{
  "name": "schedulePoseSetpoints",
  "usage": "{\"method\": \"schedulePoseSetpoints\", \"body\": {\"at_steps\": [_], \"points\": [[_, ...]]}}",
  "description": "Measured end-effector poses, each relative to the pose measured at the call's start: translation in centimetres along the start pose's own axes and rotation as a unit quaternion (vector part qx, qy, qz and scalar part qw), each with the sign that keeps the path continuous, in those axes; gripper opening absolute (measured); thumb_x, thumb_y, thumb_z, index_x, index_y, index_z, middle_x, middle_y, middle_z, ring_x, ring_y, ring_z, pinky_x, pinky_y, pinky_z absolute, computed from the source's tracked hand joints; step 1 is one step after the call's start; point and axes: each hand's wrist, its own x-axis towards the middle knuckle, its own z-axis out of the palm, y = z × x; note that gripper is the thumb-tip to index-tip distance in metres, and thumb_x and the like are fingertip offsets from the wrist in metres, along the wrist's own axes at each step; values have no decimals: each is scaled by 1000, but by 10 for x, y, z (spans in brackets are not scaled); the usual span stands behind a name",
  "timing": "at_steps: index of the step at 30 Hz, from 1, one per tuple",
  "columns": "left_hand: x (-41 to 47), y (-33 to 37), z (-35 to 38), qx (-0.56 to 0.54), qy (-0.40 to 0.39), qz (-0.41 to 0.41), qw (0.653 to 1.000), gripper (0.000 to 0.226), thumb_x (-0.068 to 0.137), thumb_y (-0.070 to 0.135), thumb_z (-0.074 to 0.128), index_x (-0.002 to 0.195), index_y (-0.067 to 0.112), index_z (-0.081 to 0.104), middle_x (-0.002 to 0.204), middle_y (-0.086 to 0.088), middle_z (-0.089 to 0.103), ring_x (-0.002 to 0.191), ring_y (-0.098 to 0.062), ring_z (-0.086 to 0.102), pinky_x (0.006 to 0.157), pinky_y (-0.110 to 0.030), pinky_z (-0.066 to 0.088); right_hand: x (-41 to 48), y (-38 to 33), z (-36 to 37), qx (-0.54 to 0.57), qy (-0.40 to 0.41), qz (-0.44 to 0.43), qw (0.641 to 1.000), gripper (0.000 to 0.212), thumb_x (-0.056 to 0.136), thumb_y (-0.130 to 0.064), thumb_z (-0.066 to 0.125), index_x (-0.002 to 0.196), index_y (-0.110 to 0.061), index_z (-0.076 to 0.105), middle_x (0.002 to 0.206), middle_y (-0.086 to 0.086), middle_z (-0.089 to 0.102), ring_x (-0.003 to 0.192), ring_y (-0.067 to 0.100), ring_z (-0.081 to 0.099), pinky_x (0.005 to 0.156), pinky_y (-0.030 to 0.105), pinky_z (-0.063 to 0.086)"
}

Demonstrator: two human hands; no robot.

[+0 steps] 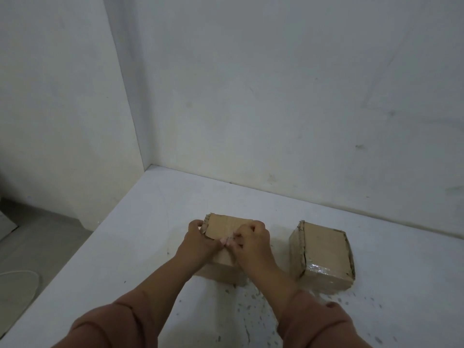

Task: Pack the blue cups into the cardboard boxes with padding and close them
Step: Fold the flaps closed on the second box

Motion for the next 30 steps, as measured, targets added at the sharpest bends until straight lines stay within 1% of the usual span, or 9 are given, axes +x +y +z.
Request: {"method": "schedulePoseSetpoints", "body": {"at_steps": [3,4,6,7,10,15,19,25,30], "points": [[2,-1,1,34,-5,9,999,74,80,31,72,137,16,26,111,0,45,94,-21,52,77,-29,45,-6,-2,9,47,-16,75,996,41,85,-38,61,118,-15,50,149,12,19,128,30,35,96,28,38],[4,-2,1,43,-6,12,999,73,81,31,72,136,16,26,112,-1,46,93,-21,52,75,-29,44,-8,-2,11,80,-28,102,991,45,85,-39,61,122,-18,46,152,13,15,127,30,38,92,27,42],[5,-3,1,62,-9,18,998,74,81,32,71,137,16,25,118,-3,49,93,-21,52,75,-29,44,-10,-2,13,136,-32,118,983,46,86,-38,60,124,-21,41,145,13,28,108,21,45,71,14,41],[6,-3,2,74,-9,21,997,75,81,33,71,137,16,24,123,-5,50,93,-21,53,75,-29,45,-11,-1,14,151,-32,117,981,46,87,-37,60,125,-21,40,139,11,36,101,16,44,65,14,37],[9,-8,2,122,6,38,992,75,81,36,69,138,15,23,133,-7,51,95,-23,57,75,-30,44,-9,0,15,172,-31,121,977,45,88,-31,58,127,-21,39,134,8,41,98,12,41,74,20,35],[12,-13,2,167,19,56,984,72,84,39,65,138,17,22,135,-5,50,94,-22,57,75,-29,44,-7,2,17,162,-29,130,978,37,90,-24,54,125,-24,42,134,5,43,95,12,44,73,21,35],[12,-15,3,184,25,62,981,71,85,40,63,139,17,22,134,-6,51,105,-27,60,76,-30,44,-7,4,18,173,-26,137,975,37,91,-18,50,126,-23,43,134,4,45,112,18,49,81,19,34],[12,-15,5,189,34,74,979,64,86,40,60,135,17,26,124,-4,56,91,-22,57,76,-32,48,-9,4,21,191,-18,131,973,39,88,-29,57,124,-26,42,131,1,44,98,11,44,62,9,33],[18,-8,12,189,22,75,979,65,85,39,61,135,16,26,122,-5,57,94,-24,59,76,-32,48,-2,10,14,194,-1,160,968,35,88,-24,56,120,-29,46,128,1,50,94,13,47,67,22,37]]}}
